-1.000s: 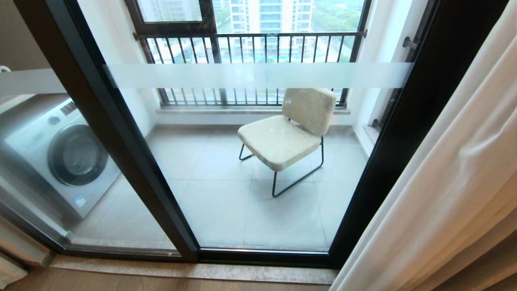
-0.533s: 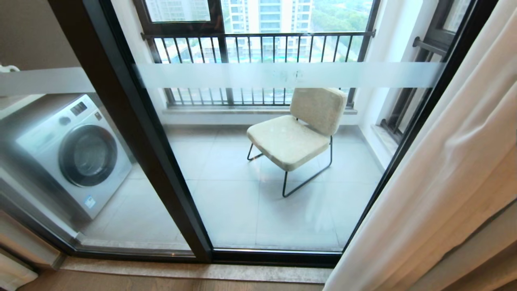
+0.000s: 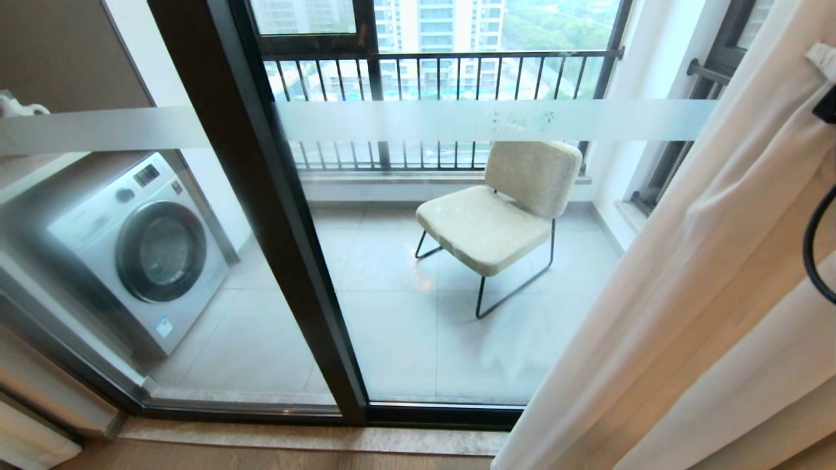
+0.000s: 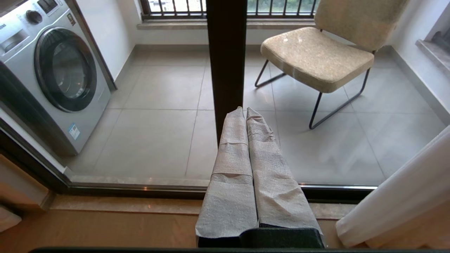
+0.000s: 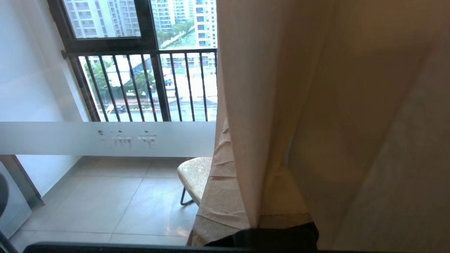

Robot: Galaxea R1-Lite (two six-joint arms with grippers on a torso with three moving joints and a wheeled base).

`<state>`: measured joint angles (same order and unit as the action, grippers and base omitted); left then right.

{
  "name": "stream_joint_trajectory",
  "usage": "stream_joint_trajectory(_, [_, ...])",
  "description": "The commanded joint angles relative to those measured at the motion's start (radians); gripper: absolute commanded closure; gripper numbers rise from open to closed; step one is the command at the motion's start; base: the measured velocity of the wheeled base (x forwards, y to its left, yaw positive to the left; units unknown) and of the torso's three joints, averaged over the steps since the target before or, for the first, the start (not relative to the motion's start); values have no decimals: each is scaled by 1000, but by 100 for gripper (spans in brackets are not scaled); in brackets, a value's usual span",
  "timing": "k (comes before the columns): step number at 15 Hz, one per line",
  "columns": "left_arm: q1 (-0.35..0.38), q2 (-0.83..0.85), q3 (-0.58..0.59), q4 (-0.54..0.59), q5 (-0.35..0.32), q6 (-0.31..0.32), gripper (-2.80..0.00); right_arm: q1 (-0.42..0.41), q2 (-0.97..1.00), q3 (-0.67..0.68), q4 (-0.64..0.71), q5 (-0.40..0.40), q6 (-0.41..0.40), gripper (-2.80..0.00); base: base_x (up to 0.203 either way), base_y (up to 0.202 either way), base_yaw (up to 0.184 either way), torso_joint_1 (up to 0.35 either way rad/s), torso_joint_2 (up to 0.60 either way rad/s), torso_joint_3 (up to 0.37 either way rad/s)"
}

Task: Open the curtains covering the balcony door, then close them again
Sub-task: Close the inner curtains on both sides

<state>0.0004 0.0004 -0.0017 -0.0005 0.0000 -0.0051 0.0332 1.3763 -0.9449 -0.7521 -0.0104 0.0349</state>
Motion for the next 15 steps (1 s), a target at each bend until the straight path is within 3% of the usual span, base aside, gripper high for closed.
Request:
stream_joint_trajectory(1, [0, 0, 0, 0, 1, -1, 0, 5, 46, -3, -52, 0, -8, 0, 0, 160, 0, -6, 2, 2])
stream_joint_trajectory(15, [0, 0, 0, 0, 3, 1, 0, 5, 141, -84, -107, -3, -21, 0, 0, 190, 0, 4, 2, 2])
